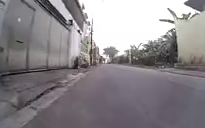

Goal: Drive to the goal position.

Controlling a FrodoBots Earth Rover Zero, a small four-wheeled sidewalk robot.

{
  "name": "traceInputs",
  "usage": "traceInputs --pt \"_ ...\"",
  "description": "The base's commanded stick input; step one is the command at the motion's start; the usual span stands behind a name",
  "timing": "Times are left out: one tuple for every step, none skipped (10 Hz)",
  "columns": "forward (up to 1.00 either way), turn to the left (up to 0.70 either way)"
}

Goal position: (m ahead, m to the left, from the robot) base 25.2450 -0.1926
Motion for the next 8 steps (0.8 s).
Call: traceInputs --pt "1.00 0.00" --pt "1.00 0.00" --pt "1.00 0.00" --pt "1.00 -0.23" --pt "1.00 -0.40" --pt "1.00 -0.40" --pt "1.00 -0.38" --pt "1.00 -0.04"
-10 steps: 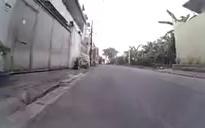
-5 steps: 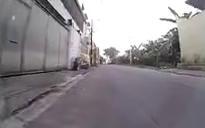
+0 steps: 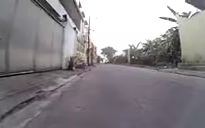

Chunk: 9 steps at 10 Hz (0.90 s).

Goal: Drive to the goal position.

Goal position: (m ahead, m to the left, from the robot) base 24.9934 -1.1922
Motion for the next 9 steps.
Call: traceInputs --pt "1.00 0.00" --pt "1.00 0.00" --pt "1.00 0.00" --pt "1.00 0.00" --pt "1.00 0.00" --pt "1.00 0.00" --pt "1.00 0.00" --pt "1.00 0.00" --pt "1.00 0.00"
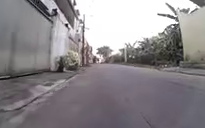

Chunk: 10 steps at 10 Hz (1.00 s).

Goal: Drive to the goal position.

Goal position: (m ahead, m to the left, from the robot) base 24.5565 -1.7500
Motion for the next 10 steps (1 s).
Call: traceInputs --pt "1.00 0.00" --pt "1.00 0.00" --pt "1.00 0.00" --pt "1.00 0.00" --pt "1.00 0.00" --pt "1.00 0.00" --pt "1.00 0.00" --pt "1.00 0.00" --pt "1.00 0.00" --pt "1.00 0.00"
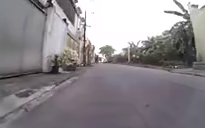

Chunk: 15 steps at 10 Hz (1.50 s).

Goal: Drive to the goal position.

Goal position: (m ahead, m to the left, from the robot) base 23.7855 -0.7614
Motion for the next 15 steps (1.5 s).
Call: traceInputs --pt "1.00 0.00" --pt "1.00 0.00" --pt "1.00 0.00" --pt "1.00 0.00" --pt "1.00 0.00" --pt "1.00 0.00" --pt "1.00 0.00" --pt "1.00 0.00" --pt "1.00 0.00" --pt "1.00 0.00" --pt "1.00 0.00" --pt "1.00 0.00" --pt "1.00 0.00" --pt "1.00 -0.18" --pt "1.00 -0.37"
